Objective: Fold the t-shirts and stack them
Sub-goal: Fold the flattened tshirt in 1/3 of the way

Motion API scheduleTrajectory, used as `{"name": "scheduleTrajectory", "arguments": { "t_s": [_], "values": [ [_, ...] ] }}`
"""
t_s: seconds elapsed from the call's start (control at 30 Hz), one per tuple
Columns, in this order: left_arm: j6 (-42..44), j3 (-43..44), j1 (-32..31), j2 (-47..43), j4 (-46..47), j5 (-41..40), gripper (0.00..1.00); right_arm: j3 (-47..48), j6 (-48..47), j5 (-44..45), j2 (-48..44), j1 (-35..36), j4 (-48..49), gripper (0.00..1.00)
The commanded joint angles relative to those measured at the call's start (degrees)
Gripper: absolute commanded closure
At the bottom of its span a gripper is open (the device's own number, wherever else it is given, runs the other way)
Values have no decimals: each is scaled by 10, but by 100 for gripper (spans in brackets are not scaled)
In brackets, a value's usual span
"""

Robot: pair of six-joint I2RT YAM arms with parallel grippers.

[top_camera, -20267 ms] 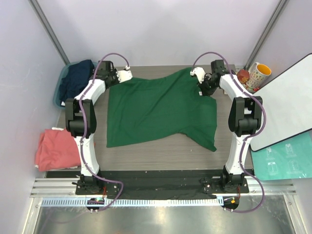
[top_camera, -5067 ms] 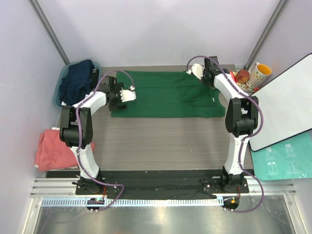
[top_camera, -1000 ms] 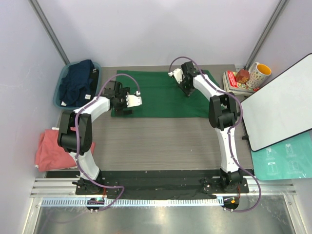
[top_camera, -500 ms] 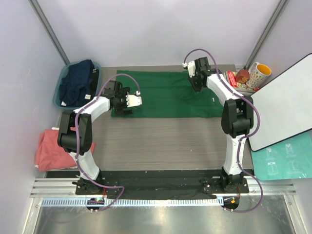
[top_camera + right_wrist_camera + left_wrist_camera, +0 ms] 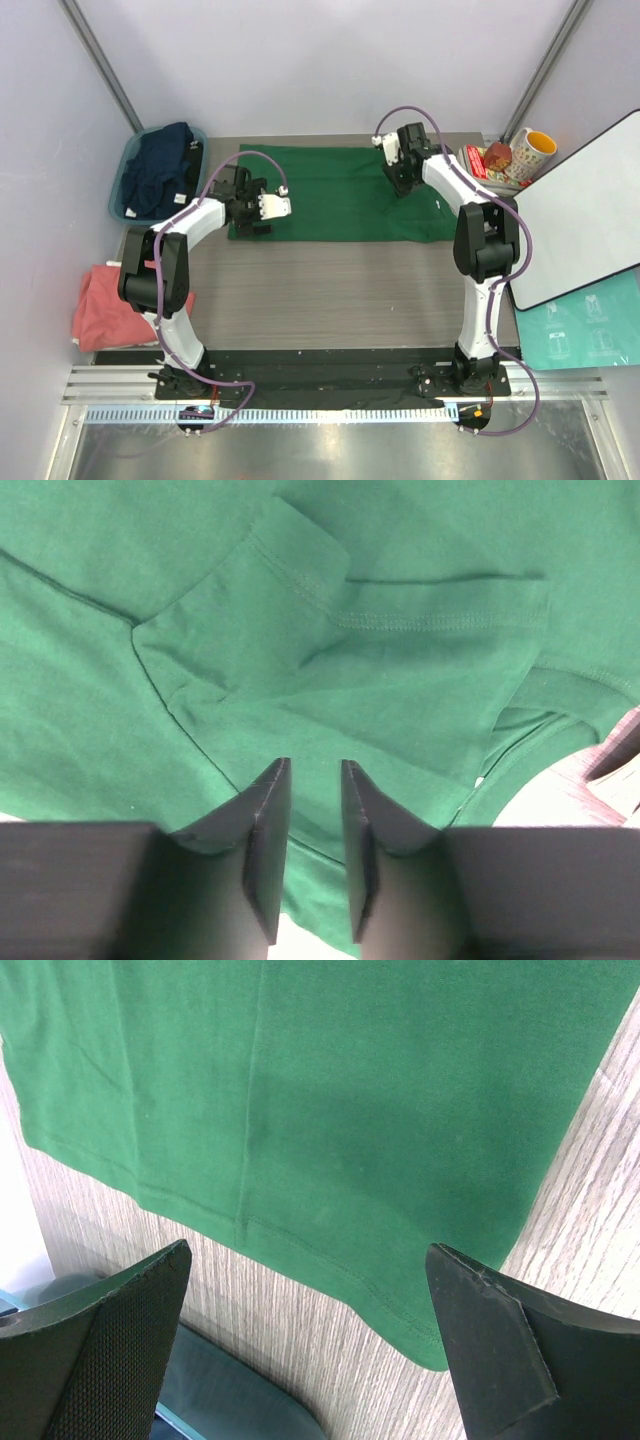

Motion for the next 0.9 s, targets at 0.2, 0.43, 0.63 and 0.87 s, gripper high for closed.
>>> {"name": "scheduleTrajectory", "arguments": {
  "t_s": [0.2,0.43,0.63,0.87],
  "values": [
    [-5,19,-5,-5,17,16,0,134,-7,-8,62,43,15,55],
    [-8,11,-5,-10,18,12,0,225,-21,21,145,50,24,56],
    [-8,4,-5,-13,24,7,0,230,-28,21,166,50,26,56],
    [-12,7,-5,-9,25,10,0,227,-43,27,175,49,28,61]
  ]
}}
